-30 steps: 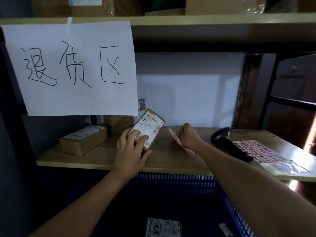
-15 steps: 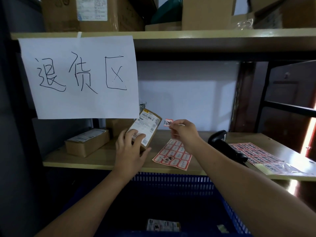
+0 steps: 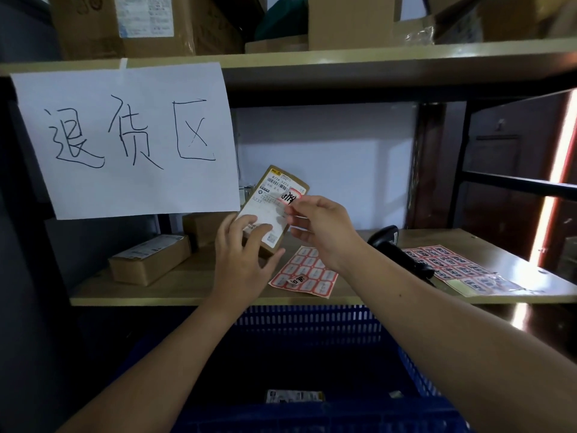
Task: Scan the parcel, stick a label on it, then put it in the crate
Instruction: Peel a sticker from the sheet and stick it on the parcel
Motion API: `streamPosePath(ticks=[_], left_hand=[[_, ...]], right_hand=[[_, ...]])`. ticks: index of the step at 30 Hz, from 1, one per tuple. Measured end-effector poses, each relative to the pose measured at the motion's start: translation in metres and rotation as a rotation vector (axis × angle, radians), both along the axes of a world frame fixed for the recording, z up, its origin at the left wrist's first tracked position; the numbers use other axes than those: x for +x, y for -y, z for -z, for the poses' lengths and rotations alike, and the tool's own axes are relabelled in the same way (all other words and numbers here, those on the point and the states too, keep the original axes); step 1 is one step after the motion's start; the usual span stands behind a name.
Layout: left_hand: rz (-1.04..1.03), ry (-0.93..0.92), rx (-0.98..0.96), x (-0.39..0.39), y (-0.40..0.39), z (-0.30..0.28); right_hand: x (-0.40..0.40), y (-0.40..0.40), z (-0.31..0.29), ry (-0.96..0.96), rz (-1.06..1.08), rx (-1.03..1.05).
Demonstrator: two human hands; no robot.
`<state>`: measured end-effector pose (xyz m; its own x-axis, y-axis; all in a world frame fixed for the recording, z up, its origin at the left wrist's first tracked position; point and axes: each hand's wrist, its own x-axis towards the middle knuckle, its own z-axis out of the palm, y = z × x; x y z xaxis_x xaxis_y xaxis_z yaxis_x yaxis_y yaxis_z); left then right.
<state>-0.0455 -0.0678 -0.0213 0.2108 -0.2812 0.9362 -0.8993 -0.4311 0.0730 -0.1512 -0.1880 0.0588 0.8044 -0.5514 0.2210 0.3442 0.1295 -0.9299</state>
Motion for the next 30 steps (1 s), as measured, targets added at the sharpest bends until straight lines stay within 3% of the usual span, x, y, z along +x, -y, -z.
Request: streamPosePath(ticks=[12,30], left_hand=[[0.013,-0.013,0.018,-0.006,0.008,0.006],[0.049,0.012,0.026,-0.003,0.011,0.014]], right_hand=[[-0.014,0.004,0.001,0.048,-0.008,-0.039],[-0.008,0.009,0.008,0.068,-0.155,0.14]])
